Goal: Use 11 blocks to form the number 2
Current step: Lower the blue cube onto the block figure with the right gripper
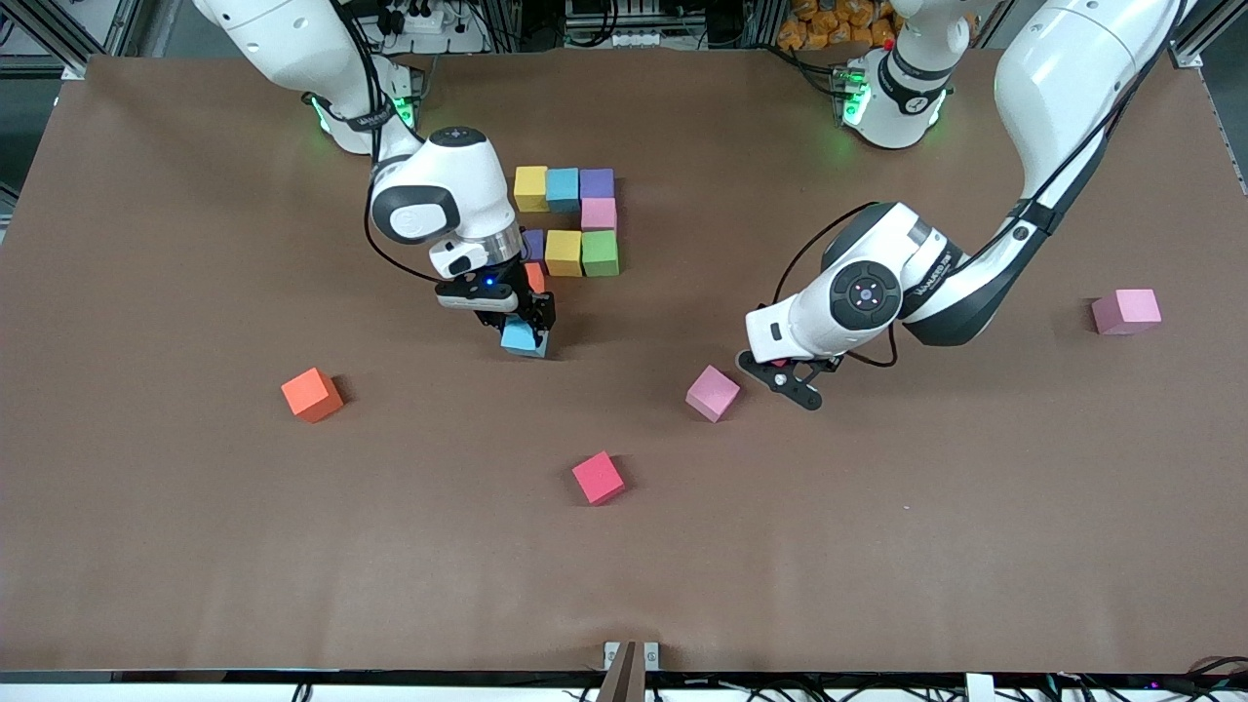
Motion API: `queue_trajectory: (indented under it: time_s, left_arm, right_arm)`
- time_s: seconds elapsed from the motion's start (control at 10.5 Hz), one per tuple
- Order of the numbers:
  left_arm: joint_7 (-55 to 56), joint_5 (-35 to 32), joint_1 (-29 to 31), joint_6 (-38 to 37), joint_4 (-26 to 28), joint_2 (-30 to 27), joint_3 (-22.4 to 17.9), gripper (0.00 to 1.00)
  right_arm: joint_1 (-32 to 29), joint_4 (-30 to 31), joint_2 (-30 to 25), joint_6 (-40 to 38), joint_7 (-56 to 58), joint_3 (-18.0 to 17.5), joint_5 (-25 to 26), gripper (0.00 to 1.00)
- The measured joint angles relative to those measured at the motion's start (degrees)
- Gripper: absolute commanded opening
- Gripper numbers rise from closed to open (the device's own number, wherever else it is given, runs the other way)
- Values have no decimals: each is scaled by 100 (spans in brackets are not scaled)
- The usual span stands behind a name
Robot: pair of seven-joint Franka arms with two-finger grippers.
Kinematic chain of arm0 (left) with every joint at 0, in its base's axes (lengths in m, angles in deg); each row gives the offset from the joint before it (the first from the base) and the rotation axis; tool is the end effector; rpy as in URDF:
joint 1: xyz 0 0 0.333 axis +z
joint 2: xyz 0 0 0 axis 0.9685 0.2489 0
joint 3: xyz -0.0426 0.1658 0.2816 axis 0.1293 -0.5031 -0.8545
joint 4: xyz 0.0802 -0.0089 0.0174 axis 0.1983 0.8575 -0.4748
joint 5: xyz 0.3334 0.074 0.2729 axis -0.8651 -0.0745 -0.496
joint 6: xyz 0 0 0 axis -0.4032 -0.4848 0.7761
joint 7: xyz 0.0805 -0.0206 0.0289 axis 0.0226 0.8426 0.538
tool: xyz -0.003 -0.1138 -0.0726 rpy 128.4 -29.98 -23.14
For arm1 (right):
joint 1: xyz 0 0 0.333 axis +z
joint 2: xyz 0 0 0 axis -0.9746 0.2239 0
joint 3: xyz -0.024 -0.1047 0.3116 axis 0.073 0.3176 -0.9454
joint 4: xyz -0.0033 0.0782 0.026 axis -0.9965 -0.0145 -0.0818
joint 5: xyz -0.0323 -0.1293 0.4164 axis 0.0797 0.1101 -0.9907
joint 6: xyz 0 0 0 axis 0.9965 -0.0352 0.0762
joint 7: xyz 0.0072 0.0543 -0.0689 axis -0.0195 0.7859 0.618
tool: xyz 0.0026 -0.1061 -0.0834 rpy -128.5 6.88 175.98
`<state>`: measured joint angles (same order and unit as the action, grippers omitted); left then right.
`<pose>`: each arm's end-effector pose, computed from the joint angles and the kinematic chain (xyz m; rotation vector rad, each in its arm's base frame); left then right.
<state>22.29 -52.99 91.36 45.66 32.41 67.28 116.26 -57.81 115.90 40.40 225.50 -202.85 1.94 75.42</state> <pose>0.5875 -0.3212 0.2535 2.9288 -0.8839 -0.2741 0.4568 0.3544 0.1672 -2.8762 0.2853 -0.7088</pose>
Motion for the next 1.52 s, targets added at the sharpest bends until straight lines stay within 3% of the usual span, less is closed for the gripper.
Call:
queue_trajectory:
  time_s: [0.57, 1.52]
  left_arm:
    - [0, 0, -6, 0, 0, 15, -5, 0]
    - [0, 0, -13, 0, 0, 17, -6, 0]
  right_arm:
    - [-15, 170, 150, -19, 215, 4, 297, 0]
    - [-12, 219, 149, -15, 180, -169, 344, 0]
